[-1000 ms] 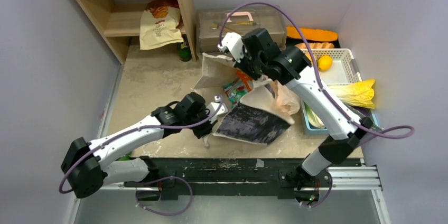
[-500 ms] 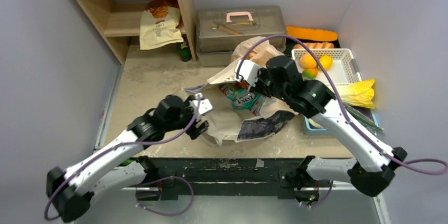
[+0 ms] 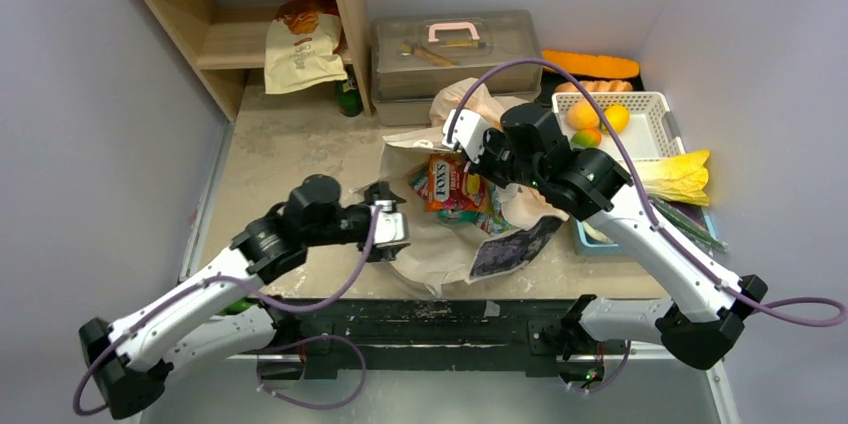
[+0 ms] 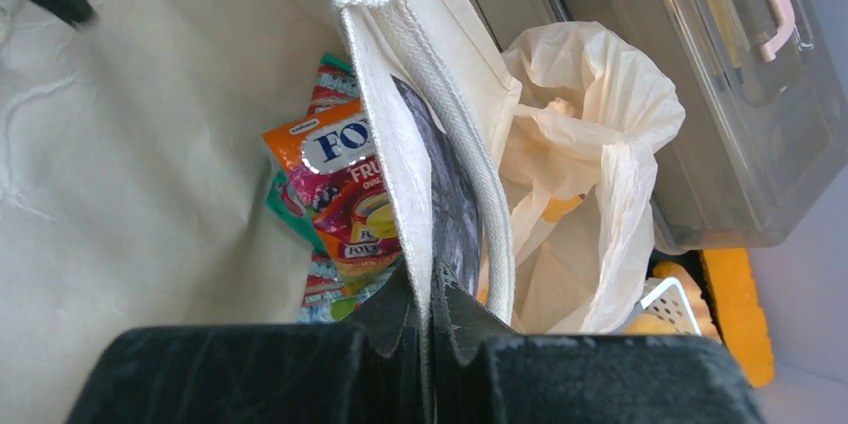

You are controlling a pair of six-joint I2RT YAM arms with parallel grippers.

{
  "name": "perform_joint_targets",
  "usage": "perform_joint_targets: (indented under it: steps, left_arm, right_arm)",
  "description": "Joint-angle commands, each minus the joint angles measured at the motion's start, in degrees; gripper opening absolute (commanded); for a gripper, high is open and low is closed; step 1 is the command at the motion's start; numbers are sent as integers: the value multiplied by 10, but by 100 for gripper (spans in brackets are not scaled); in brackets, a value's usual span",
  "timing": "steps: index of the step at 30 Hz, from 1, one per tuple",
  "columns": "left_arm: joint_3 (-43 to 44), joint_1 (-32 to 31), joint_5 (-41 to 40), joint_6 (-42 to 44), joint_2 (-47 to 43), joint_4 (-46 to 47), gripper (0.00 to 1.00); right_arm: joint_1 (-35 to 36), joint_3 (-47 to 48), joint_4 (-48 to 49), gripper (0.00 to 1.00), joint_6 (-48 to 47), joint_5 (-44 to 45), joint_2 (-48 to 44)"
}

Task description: Untie the knot of the grocery bags and take out the mixed food

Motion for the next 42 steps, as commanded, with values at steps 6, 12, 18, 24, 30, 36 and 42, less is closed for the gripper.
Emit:
perform_joint_targets:
  steps: [6,12,18,24,30,36,42]
  left_arm:
    - [104,-57,-22,169,217,76,84]
    - [127,-78,-77,230,329,118,82]
    - [119,-88,-148,253,404,198,82]
    - [142,-88,-186,256,465,213,83]
    - [139,-87,-206,271,508,269,80]
    - [151,-87,-225,277,538,284,68]
    - [141,-87,-230,280,547,303,52]
  right_arm:
    - [3,35,27,0,35,-40,-3]
    - [3,32,30,0,44,-49,-3]
    - [3,34,24,0,46,-50,-3]
    - [4,35,17,0,45,-58,-5]
    - [4,38,7,0,40,-60,0]
    - [3,34,9,0,37,-62,1]
    - [3,35,11,0,37,-66,1]
